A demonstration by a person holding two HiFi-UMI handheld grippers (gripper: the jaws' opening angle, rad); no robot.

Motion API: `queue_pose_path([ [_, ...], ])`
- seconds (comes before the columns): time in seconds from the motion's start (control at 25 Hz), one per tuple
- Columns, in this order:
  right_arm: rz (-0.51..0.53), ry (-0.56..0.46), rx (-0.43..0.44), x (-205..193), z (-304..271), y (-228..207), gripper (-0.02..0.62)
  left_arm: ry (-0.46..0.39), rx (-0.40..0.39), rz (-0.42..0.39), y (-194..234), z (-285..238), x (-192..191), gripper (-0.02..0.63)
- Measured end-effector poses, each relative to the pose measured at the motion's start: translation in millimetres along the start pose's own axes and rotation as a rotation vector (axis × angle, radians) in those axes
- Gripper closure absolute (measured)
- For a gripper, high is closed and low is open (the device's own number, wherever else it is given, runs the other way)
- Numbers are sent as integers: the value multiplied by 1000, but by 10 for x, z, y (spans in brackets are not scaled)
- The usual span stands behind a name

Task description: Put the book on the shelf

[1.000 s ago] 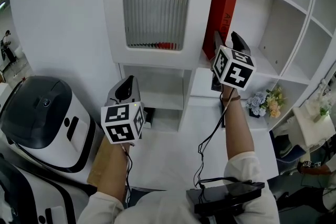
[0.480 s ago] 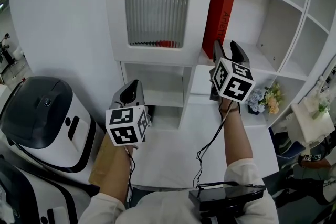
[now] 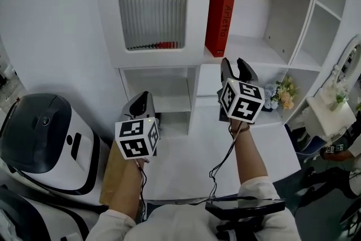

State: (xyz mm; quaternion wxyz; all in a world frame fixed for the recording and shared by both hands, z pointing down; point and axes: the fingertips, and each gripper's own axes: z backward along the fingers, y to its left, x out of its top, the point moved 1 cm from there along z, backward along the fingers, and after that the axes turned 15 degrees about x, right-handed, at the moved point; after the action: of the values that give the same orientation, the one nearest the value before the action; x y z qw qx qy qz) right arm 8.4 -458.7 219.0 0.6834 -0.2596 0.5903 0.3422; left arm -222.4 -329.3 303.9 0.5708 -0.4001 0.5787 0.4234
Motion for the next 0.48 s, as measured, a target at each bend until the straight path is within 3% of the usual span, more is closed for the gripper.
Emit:
queue_pose_path([
  [0.48,-9,73,-100,-614,448,-66,465,19,-141,1,-401,-125,-297,598],
])
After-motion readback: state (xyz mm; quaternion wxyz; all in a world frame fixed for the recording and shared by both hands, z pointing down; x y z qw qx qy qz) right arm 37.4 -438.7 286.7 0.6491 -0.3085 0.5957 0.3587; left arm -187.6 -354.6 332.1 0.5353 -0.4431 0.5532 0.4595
